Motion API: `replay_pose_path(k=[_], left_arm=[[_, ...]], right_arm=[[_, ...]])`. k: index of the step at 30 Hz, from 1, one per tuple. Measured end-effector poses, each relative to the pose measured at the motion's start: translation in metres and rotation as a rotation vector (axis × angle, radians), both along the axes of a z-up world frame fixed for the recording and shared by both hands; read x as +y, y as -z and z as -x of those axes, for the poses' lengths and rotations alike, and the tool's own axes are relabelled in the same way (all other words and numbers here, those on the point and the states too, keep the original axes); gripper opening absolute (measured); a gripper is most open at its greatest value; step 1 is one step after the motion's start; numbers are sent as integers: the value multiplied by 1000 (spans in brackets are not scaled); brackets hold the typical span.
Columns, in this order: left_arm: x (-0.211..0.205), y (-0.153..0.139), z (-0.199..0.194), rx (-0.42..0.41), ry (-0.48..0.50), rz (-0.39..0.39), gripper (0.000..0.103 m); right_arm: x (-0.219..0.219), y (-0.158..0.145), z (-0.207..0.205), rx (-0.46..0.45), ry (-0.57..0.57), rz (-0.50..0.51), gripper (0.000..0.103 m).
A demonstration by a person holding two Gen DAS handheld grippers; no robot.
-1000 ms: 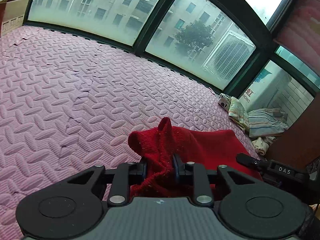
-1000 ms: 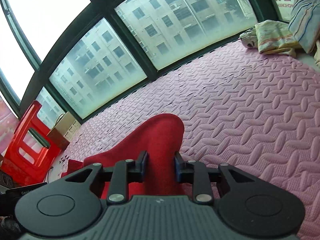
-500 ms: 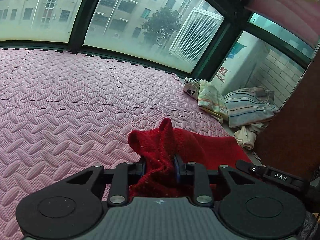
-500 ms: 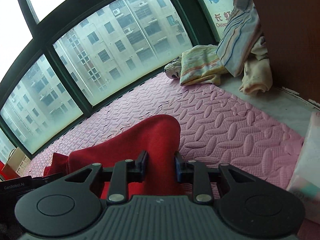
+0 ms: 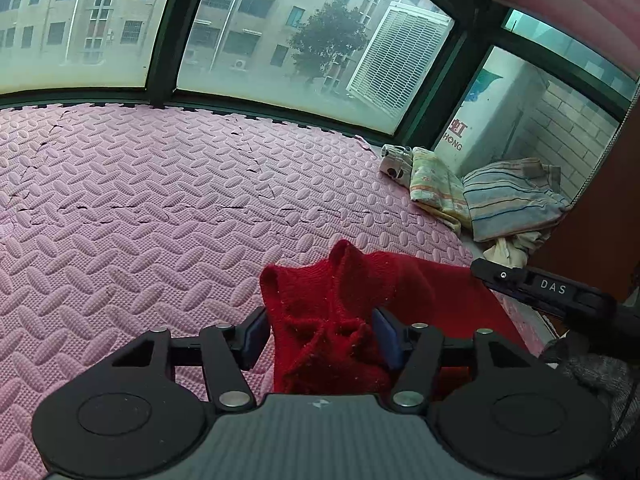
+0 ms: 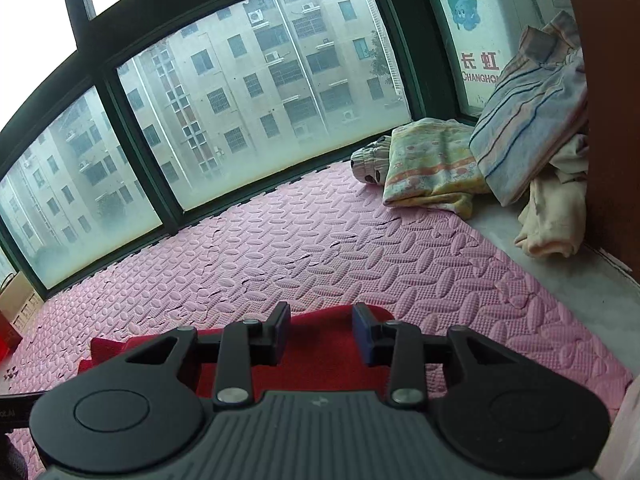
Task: Fold clothes
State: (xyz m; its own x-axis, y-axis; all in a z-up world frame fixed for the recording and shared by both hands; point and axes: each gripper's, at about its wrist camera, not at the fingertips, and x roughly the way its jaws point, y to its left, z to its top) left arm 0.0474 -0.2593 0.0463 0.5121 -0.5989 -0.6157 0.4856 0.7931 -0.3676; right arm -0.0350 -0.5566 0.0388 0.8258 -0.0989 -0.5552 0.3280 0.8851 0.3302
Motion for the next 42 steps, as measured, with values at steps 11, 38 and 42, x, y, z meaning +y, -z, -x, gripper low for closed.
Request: replay_pose_path(k=[11,38,42], left_arm=[[7,3,3,15,-9,3,62],[48,-8,20,10,-91,31,82],[55,-11,34,-12,-99,21,91]], right_arm=[[51,-19,6,-38,-121,55,35],[137,-3,36,-65,-144,277,52],[144,11,47,-38,-133,283,52]])
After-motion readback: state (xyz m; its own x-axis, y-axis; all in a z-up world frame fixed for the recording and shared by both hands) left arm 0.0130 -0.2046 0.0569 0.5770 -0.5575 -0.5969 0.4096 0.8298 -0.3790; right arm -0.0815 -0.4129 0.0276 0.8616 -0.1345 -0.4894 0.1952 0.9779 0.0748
